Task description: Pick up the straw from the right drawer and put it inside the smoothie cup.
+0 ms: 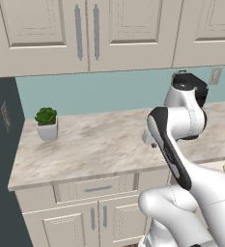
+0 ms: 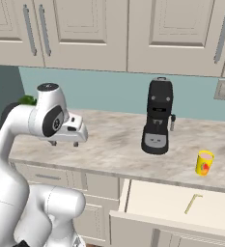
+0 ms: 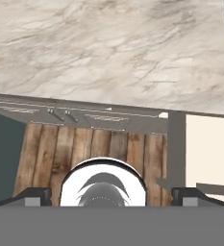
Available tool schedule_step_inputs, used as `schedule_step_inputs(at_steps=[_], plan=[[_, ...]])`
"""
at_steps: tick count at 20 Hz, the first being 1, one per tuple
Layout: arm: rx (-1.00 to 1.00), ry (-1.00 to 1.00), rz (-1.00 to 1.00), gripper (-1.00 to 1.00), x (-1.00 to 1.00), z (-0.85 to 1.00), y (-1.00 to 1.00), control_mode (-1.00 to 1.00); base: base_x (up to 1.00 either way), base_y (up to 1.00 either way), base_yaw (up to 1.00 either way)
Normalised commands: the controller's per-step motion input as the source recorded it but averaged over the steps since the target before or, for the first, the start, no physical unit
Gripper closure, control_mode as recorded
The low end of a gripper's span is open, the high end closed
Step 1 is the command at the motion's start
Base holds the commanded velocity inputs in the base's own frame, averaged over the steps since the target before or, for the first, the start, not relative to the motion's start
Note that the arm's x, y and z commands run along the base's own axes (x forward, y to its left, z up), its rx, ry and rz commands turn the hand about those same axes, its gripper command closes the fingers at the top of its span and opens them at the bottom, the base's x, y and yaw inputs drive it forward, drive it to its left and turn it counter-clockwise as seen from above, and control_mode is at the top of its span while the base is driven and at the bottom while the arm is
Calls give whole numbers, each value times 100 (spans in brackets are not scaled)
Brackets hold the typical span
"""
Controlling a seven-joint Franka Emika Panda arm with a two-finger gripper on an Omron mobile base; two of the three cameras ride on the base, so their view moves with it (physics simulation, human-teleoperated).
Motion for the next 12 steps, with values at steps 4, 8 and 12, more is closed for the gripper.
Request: schedule_step_inputs(at_steps=[4, 8, 12], plan=[[0, 0, 0, -100, 0, 0, 0, -100, 0, 0, 0], [0, 0, 0, -100, 0, 0, 0, 100, -6, 0, 0], [0, 0, 0, -100, 0, 0, 0, 100, -41, 0, 0]])
